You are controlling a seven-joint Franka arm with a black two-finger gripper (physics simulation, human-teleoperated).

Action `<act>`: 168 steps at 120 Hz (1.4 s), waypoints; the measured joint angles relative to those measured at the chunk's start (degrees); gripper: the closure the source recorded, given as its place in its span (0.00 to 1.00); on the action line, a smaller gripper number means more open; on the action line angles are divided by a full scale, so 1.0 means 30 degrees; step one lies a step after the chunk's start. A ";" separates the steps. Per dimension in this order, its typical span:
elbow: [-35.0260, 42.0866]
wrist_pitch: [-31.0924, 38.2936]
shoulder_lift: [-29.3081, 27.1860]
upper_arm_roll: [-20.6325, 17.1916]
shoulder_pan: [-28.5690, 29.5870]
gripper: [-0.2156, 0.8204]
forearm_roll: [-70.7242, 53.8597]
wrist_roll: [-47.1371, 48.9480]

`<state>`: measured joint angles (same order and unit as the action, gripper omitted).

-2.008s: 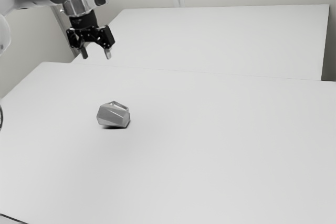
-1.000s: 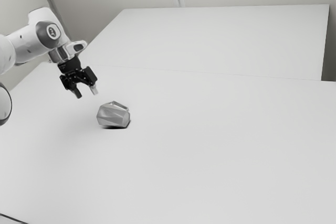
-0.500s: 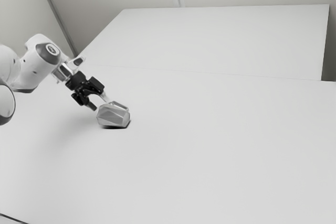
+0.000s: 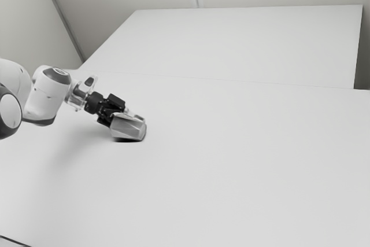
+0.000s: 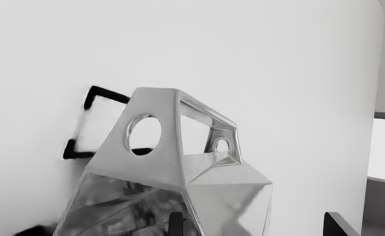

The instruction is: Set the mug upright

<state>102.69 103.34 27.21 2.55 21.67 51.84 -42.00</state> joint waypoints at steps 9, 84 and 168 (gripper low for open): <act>0.0019 0.0009 -0.0058 0.0000 -0.0011 0.60 0.0376 -0.0397; 0.0239 0.0298 -0.3538 0.0014 -0.1320 0.95 -0.1518 -0.2124; 0.7542 0.4041 -1.1740 -0.1606 -0.6108 0.95 -1.3627 0.5628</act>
<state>125.32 115.46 -8.01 -2.27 3.34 10.96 -25.12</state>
